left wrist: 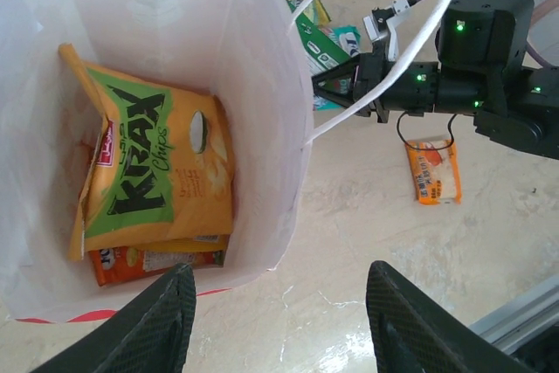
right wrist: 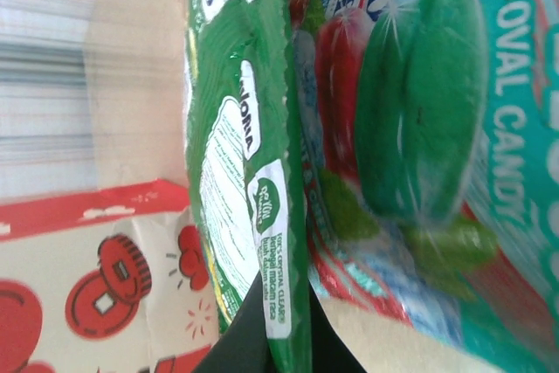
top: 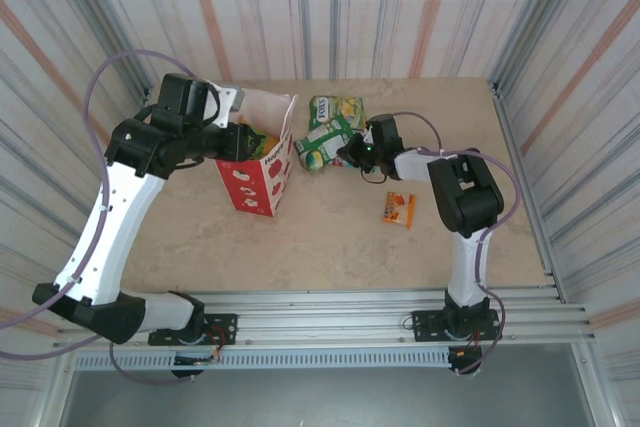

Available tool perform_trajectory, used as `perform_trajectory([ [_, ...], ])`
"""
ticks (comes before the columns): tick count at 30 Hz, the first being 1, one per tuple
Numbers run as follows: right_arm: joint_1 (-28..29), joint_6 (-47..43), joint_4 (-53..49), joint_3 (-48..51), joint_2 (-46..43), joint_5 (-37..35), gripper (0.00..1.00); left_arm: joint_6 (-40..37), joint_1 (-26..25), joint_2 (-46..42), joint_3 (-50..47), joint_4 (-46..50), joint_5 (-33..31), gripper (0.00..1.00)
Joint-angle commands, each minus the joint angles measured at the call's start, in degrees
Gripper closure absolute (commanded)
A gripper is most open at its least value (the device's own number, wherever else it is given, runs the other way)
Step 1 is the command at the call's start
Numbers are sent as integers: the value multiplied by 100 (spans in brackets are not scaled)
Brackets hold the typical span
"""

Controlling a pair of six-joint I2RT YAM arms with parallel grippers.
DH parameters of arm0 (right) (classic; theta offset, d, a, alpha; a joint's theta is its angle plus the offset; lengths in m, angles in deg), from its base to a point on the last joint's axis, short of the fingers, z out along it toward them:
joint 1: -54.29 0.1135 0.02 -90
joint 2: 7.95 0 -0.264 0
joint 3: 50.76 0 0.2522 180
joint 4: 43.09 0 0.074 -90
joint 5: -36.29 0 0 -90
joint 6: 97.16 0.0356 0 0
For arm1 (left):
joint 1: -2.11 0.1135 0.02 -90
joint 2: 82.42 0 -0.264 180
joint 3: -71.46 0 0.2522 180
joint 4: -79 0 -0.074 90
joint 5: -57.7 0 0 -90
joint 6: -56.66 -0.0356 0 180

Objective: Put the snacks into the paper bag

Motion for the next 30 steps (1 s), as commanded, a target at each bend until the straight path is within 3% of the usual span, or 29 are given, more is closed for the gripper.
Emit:
perform_trajectory([
  [1,-48,-802,-281,153,-812,64,100,-177,24,-83,207,-141,386,44],
  [7,-50,-2214,-1390,381,-1906,125,100,-425,-23,-334,-85,-696,1147,44],
  [16,-352,-4758,-3587,318,-3623,1007,100,-1221,-227,-560,-411,-1167,1904,41],
  [24,-802,-7594,-5640,-171,-4977,1839,100,-2565,-922,-493,-425,-1367,2130,39],
  [30,-868,-9371,-7004,-797,-5353,2240,100,-3254,-1267,-203,-257,-1615,2425,39],
])
